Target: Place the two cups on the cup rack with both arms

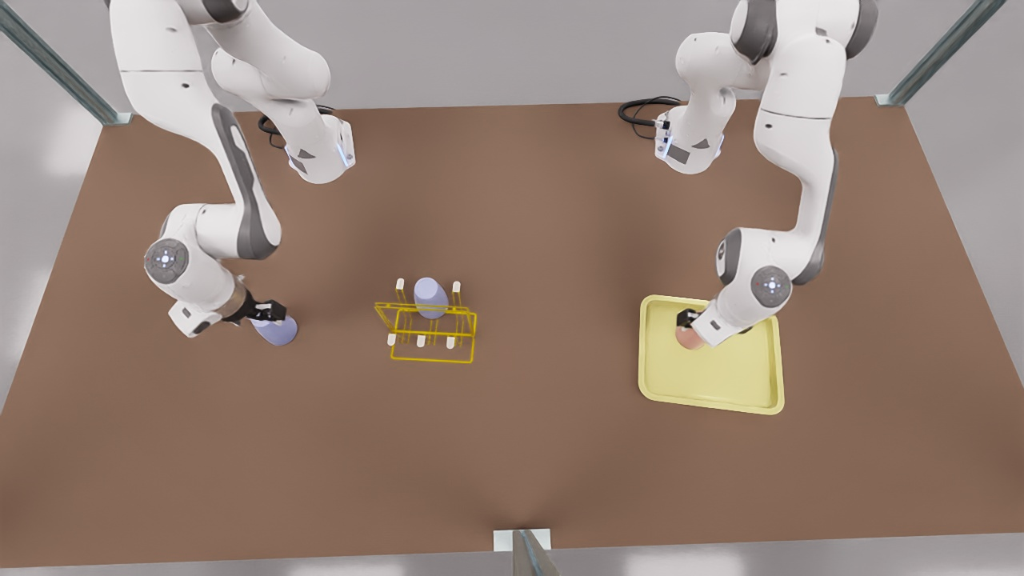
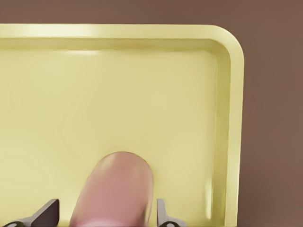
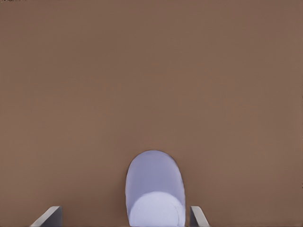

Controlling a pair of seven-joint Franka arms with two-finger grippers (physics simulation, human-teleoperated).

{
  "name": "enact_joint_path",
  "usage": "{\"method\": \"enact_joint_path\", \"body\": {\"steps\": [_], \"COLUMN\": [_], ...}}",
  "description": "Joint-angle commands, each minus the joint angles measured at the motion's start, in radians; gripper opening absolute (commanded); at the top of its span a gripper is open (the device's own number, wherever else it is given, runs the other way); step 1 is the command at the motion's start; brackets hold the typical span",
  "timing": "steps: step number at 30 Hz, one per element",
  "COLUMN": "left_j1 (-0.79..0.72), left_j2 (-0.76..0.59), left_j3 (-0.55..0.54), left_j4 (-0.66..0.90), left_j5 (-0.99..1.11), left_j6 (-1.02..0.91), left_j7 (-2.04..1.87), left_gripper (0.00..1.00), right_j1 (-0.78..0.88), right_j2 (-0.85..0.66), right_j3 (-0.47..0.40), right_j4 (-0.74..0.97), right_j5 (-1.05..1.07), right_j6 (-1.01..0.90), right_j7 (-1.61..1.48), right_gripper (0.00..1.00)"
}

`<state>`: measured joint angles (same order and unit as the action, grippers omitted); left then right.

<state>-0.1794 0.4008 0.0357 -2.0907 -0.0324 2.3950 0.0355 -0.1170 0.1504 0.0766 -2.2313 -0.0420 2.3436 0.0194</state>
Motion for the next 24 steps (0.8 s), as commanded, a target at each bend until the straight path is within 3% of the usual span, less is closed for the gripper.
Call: {"method": "enact_joint_path", "body": {"steps": [1,11,19,24], "left_j1": [0.000,-0.002,-0.006,-0.008], "left_j2": [0.009,0.027,0.026,0.026], "left_j3": [0.000,0.001,0.003,0.003], "left_j4": [0.000,-0.022,-0.022,-0.020], "left_j5": [0.002,0.002,0.000,0.000], "left_j6": [0.032,0.052,0.052,0.050], "left_j7": [-0.003,-0.008,-0.011,-0.009], "left_gripper": [1.00,1.00,0.85,0.84], "right_j1": [-0.004,-0.035,-0.044,-0.044], "right_j2": [0.005,0.072,0.143,0.166], "right_j3": [-0.001,-0.004,-0.006,-0.006], "right_j4": [-0.008,-0.037,-0.025,-0.024], "right_j5": [0.007,0.007,0.005,0.005], "right_j6": [0.066,0.059,0.060,0.060], "right_j7": [0.053,0.053,0.070,0.071], "right_gripper": [1.00,1.00,1.00,1.00]}}
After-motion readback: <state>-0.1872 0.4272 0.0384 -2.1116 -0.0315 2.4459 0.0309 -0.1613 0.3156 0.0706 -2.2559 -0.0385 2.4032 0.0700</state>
